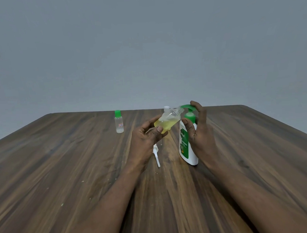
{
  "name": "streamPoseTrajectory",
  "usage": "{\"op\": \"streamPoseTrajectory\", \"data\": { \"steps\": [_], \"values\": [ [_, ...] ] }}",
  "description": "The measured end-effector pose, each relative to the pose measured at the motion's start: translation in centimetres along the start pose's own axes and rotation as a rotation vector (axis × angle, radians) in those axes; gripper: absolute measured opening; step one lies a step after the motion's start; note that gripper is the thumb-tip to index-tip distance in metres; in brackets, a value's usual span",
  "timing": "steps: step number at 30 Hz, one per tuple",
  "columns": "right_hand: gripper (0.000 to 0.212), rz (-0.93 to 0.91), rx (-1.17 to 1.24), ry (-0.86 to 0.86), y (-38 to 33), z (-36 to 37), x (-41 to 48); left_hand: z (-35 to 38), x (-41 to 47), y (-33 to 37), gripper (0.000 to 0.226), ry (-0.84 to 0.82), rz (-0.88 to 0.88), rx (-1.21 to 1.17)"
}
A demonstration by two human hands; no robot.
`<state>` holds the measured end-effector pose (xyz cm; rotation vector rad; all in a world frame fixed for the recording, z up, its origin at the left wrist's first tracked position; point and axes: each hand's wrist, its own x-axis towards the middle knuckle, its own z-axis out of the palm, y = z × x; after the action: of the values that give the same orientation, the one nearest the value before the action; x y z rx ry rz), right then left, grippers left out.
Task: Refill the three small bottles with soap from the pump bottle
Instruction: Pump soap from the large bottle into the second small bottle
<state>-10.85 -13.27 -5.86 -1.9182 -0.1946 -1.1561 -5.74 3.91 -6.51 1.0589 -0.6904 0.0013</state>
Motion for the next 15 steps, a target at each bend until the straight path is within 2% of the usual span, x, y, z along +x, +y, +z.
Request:
{"op": "streamPoseTrajectory", "data": {
  "steps": [15],
  "values": [
    [0.036, 0.018, -0.054, 0.044, 0.41, 0.21, 0.08, -0.12, -0.05, 0.00, 0.036, 0.009, -0.007, 0.014]
  ]
}}
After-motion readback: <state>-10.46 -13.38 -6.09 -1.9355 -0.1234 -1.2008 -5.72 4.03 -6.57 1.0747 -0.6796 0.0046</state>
